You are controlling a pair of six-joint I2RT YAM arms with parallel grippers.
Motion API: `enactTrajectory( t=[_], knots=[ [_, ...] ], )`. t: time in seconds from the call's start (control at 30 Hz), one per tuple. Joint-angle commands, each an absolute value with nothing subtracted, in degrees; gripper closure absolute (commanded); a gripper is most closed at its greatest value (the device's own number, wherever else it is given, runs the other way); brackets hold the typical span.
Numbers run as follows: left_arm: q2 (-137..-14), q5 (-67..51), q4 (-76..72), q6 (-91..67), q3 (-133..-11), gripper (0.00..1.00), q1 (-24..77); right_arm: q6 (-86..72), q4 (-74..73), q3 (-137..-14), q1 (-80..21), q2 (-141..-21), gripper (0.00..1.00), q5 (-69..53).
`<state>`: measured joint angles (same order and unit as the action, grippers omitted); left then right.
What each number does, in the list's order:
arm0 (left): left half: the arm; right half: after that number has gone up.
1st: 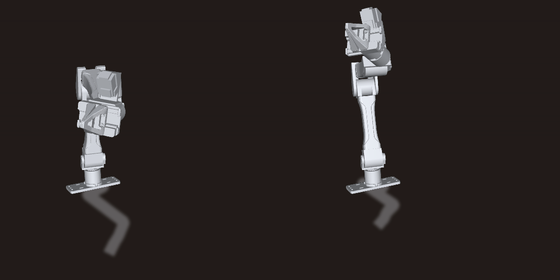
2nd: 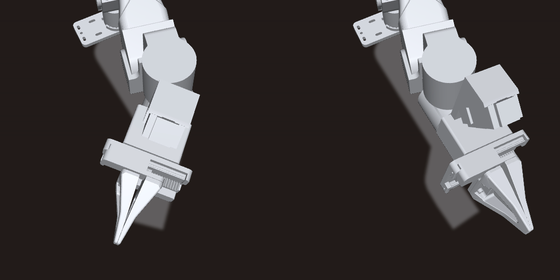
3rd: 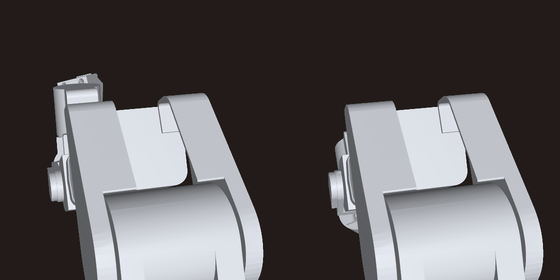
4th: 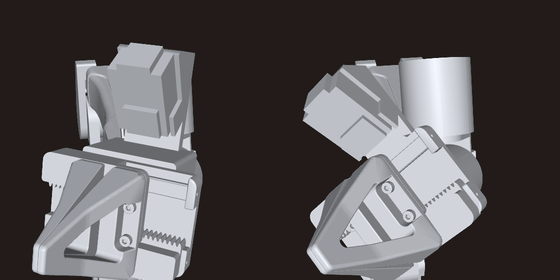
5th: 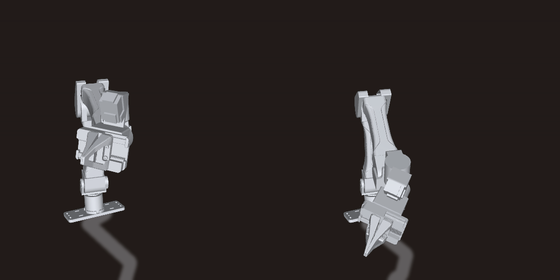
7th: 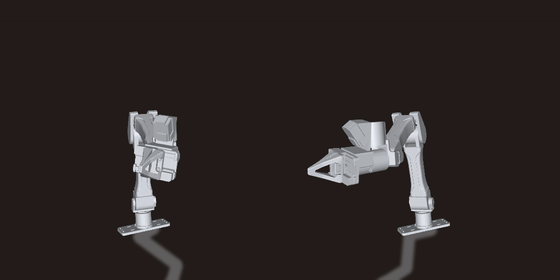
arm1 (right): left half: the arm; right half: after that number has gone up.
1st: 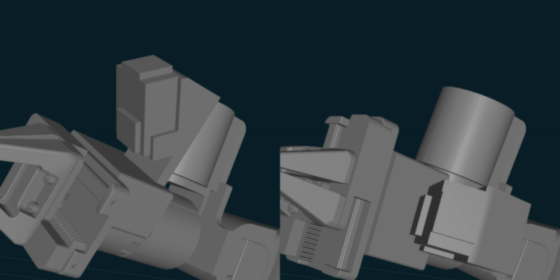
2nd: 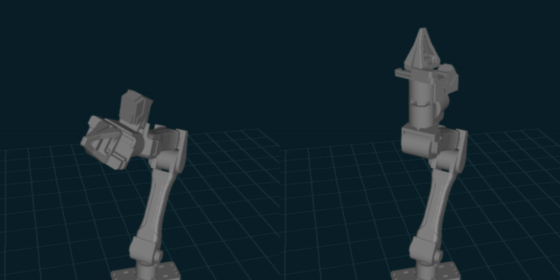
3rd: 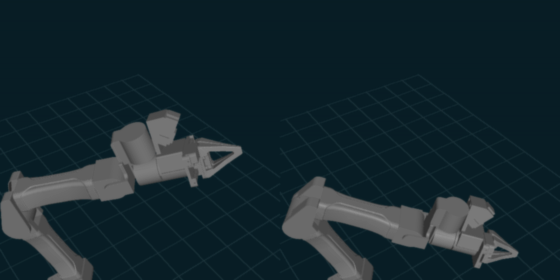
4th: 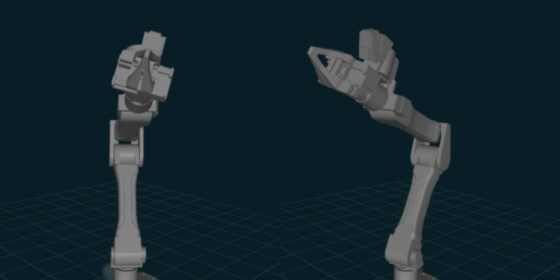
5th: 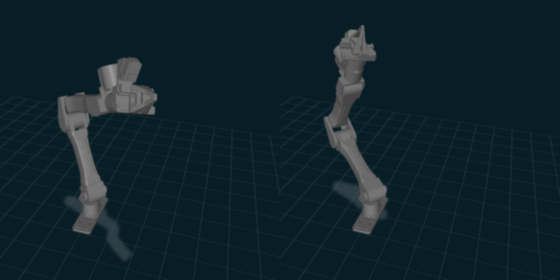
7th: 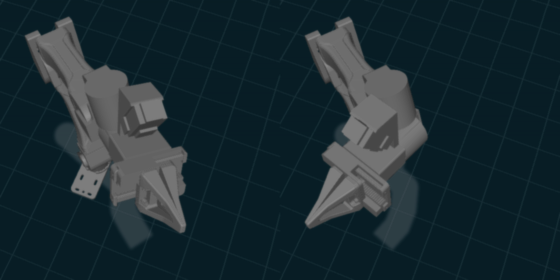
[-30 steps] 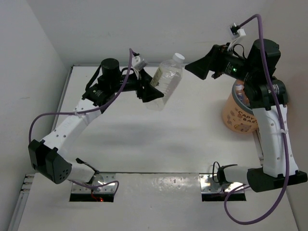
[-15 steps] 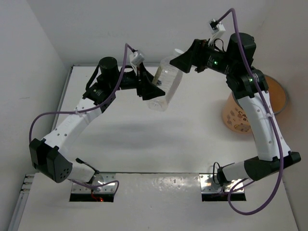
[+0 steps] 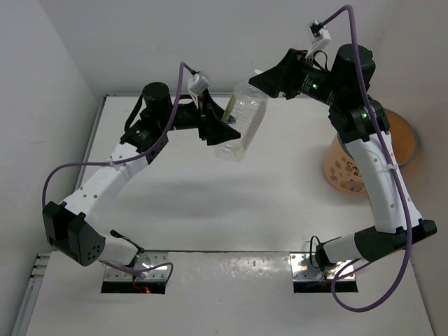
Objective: Put the plastic bottles in the bin
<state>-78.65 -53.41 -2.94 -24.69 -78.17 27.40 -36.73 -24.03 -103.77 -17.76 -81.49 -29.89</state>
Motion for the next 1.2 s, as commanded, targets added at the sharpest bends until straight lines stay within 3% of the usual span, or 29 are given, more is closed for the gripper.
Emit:
enactTrajectory(
  t=[0.0,0.13,0.17,0.23,0.27,0.3,0.33,0.37,0.43,0.67,0.87,1.07,1.17],
  knots=[
    [-78.31,-55.37,-7.82,-25.22,-80.07,0.88,27.42,-38.49,-20.48,-104.94,-17.75,-81.57,0.43,-30.41],
    [-78.84,-55.37,-8.35,-25.83,-80.07,0.86,27.42,-39.02,-19.95,-105.03,-17.84,-82.0,0.53,-30.85],
    [-78.84,-55.37,-8.96,-25.84,-80.07,0.84,27.42,-38.85,-19.86,-105.2,-17.67,-82.09,0.62,-31.02],
    [-79.36,-55.37,-8.96,-26.46,-80.07,0.59,27.42,-38.67,-19.86,-105.21,-17.93,-82.44,0.75,-31.2],
    [-79.37,-55.37,-8.96,-26.46,-80.07,0.41,27.42,-37.89,-19.78,-105.29,-17.84,-82.35,0.79,-31.11],
    [-79.37,-54.85,-8.36,-26.46,-80.07,0.1,27.42,-37.53,-20.3,-105.64,-17.84,-82.27,0.84,-31.11],
    [-79.37,-53.97,-6.96,-26.46,-80.76,0.0,27.42,-37.18,-21.17,-106.08,-17.93,-82.18,0.87,-30.94],
    [-79.37,-51.96,-3.55,-23.84,-81.64,0.0,27.42,-35.26,-21.7,-106.61,-17.67,-82.18,0.94,-30.24],
    [-79.37,-50.28,0.6,-20.84,-83.05,0.0,26.9,-33.06,-23.98,-107.84,-17.49,-81.57,0.98,-29.36],
    [-78.84,-50.97,11.68,-10.47,-87.19,0.0,15.75,-24.36,-31.63,-112.83,-6.43,-77.52,1.0,-29.36],
    [-80.15,-52.02,14.41,-10.63,-87.8,0.0,7.21,-0.57,-41.92,-118.22,-2.46,-75.59,1.0,-8.04],
    [-82.0,-53.44,14.41,-13.01,-84.73,0.0,5.98,24.36,-38.43,-109.53,-2.37,-73.14,1.0,10.23],
    [-82.0,-53.44,14.41,-13.01,-84.2,0.0,5.98,33.63,-29.81,-98.2,-0.26,-69.88,1.0,13.36]
  ],
)
